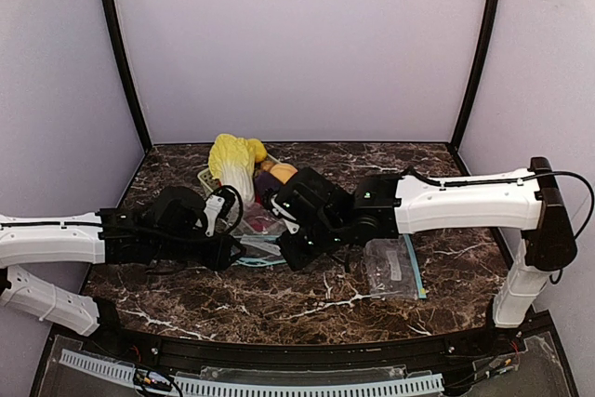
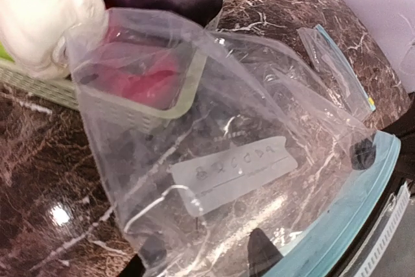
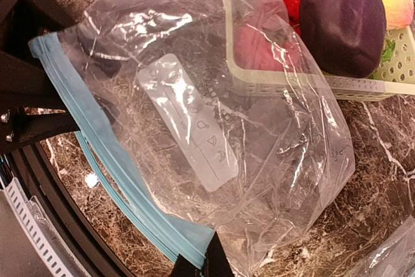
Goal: Place the food in the zip-top bag and seal the zipper
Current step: Adjust the zipper food storage bag.
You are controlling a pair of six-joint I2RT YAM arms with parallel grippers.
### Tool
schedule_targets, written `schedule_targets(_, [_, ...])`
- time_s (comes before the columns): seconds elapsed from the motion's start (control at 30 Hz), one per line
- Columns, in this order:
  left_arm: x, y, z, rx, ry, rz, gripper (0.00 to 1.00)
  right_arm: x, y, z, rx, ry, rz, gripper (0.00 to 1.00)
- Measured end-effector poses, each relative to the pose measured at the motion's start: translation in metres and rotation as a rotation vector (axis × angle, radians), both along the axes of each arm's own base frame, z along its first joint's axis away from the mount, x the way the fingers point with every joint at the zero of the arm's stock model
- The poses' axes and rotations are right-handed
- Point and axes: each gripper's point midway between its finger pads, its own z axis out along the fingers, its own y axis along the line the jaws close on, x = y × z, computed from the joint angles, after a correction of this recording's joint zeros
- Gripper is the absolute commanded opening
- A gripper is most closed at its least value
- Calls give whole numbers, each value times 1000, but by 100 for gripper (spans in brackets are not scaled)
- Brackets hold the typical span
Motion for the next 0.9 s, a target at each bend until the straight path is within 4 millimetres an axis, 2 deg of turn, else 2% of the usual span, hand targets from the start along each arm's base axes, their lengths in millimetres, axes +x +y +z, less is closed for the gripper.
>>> schedule_targets(0.07, [3,0,6,9,-27,-3,60,-3,1,-1,0,11,16,0])
schedule_targets(0.2, [7,2,13,47,-68,-24,70,-8,3,-3,0,29,48,0])
schedule_targets(0.4, [15,6,22,148,-115,-37,81,-14,3,-11,-24,51,82,0])
schedule_targets(0.5, [17,10,21,198,-134,-54,83,-15,3,-19,-46,61,94,0])
schedule_targets(0.57, [16,12,21,223,-145,-72,80,-16,2,-25,-64,70,98,0])
schedule_targets(0.63, [16,12,22,242,-155,-97,66,-17,3,-28,-72,76,104,0])
schedule_targets(0.77, [13,10,24,273,-181,-167,55,-19,3,-31,-84,86,117,0])
schedule_targets(0.9, [10,5,27,290,-201,-233,54,-20,4,-29,-82,90,131,0])
